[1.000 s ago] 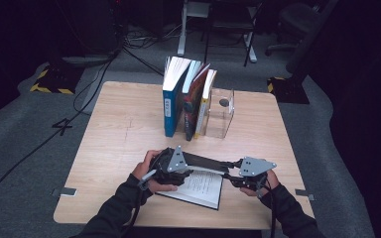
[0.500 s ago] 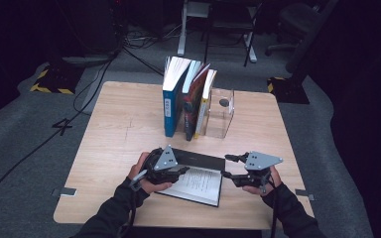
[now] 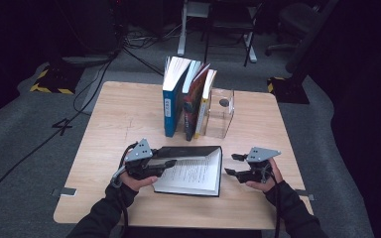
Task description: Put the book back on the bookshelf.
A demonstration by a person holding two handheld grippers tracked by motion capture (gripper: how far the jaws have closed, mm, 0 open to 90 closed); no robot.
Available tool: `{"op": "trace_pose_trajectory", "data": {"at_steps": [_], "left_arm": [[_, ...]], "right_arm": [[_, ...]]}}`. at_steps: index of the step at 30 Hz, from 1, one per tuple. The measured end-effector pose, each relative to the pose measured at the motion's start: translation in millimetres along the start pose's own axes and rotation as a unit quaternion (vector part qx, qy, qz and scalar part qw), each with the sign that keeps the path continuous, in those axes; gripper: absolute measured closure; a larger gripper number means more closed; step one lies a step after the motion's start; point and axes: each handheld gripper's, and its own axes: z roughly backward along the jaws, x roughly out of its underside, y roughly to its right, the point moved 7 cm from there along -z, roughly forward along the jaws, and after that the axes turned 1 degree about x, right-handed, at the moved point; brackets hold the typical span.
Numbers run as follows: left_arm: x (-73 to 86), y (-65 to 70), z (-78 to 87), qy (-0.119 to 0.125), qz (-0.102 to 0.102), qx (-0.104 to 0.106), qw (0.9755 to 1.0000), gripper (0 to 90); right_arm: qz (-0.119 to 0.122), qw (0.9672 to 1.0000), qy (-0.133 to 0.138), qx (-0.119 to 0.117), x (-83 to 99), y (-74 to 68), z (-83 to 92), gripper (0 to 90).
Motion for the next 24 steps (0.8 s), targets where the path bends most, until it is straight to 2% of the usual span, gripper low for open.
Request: {"op": "trace_pose_trajectory", "data": {"at_steps": [3, 5, 7, 10, 14, 19, 21, 23, 24], "left_arm": [[2.9, -2.1, 4.2, 0.013, 0.009, 0.002, 0.9999, 52.2], [4.2, -3.3, 7.0, 0.017, 0.013, 0.002, 0.9998, 52.2], [5.5, -2.9, 7.8, 0.016, 0.010, 0.005, 0.9998, 52.1], [6.8, 0.6, 5.6, 0.010, -0.006, 0.000, 0.9999, 51.9], [7.9, 0.7, 7.5, 0.014, -0.004, -0.001, 0.9999, 51.3], [9.2, 3.3, 7.1, 0.013, -0.006, -0.011, 0.9998, 50.4], [12.7, 4.8, 9.8, 0.007, -0.011, -0.012, 0.9998, 49.8], [19.1, 9.1, 13.5, -0.008, -0.018, -0.010, 0.9998, 48.2], [22.3, 11.3, 14.7, -0.014, -0.026, -0.016, 0.9994, 47.7]], "right_arm": [[-0.002, 0.9997, -0.008, -0.022, 3.8, -10.8, -14.9, 38.3], [-0.002, 0.9996, -0.005, -0.026, 2.8, -13.3, -17.8, 37.6], [-0.007, 0.9990, 0.010, -0.042, -2.7, -20.5, -21.7, 35.9], [-0.017, 0.9967, 0.050, -0.062, -13.8, -27.5, -20.1, 35.1], [-0.023, 0.9952, 0.072, -0.062, -19.0, -30.0, -15.8, 36.8], [-0.020, 0.9936, 0.101, -0.046, -31.0, -30.4, -1.9, 41.8], [-0.014, 0.9931, 0.107, -0.045, -35.8, -32.3, -0.8, 41.8], [-0.019, 0.9914, 0.122, -0.042, -45.6, -34.3, 0.1, 43.8], [-0.016, 0.9909, 0.128, -0.036, -50.7, -35.0, 0.6, 45.7]]}}
